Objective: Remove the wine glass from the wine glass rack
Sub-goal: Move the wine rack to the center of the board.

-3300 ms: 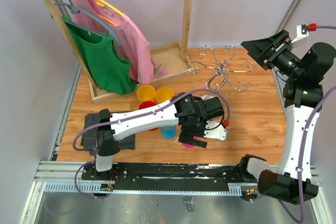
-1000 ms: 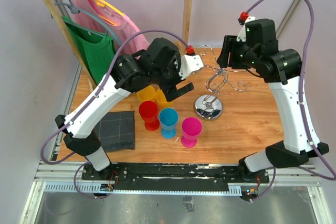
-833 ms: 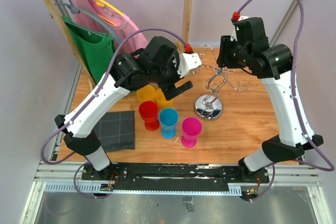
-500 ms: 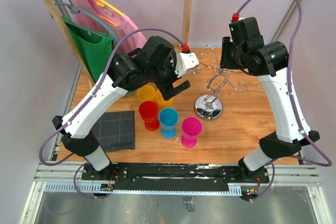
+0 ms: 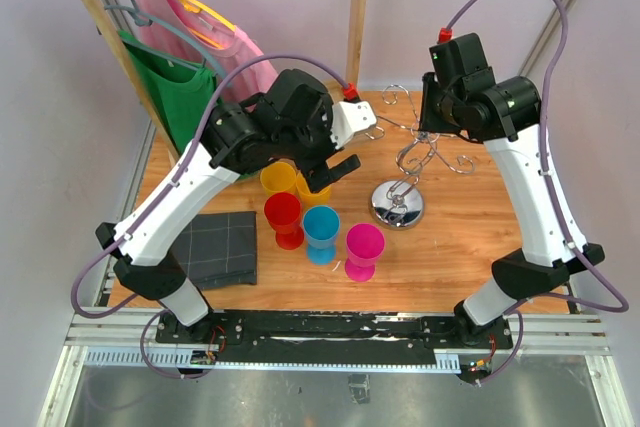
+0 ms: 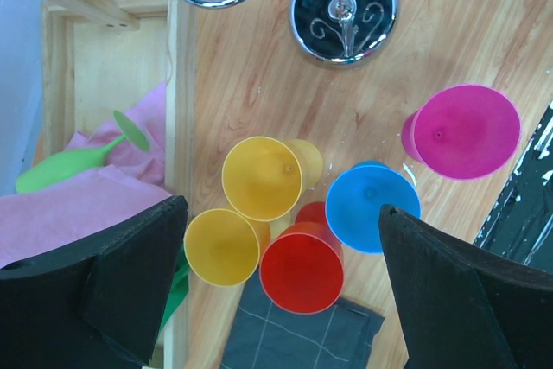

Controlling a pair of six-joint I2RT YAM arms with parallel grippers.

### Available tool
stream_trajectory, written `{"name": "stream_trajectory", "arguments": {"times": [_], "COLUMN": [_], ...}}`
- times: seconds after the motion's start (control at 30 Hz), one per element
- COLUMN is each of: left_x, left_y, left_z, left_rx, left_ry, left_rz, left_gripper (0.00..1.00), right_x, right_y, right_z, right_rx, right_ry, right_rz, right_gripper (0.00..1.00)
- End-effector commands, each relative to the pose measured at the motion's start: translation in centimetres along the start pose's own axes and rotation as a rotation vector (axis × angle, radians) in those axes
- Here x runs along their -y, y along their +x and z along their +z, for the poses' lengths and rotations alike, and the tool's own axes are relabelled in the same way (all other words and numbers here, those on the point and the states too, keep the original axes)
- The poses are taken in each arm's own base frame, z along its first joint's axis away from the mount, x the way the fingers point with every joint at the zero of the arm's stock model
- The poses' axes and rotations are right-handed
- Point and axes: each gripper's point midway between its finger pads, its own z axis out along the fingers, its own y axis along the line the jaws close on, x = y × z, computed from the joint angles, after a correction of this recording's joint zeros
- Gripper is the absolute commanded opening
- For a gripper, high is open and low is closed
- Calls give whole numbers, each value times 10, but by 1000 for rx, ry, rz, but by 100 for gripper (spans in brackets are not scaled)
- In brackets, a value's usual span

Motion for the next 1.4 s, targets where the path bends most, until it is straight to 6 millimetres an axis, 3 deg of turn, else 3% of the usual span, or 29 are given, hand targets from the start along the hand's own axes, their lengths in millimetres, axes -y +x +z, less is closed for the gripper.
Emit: {"name": "stream_trajectory", "arguments": {"times": [0.0, 0.37, 0.73, 1.37], "left_x": [-5, -4, -2, -3], "left_y": [-6, -3, -2, -2], "left_z": [-12, -10, -8, -13], "left_rx": [50, 51, 47, 52], "left_ry": [-13, 1, 13, 3], "left_rz": [-10, -5, 1, 1], "left_gripper": [97, 97, 97, 97], "right_x": [11, 18, 25, 74], "right_y": [14, 17, 15, -49], "right_z": [8, 12, 15, 14], "right_rx": [-49, -52, -24, 177], "right_ry": [87, 128, 169, 374], "right_rz": [-38, -56, -118, -120], "right_gripper": [27, 1, 1, 1]}}
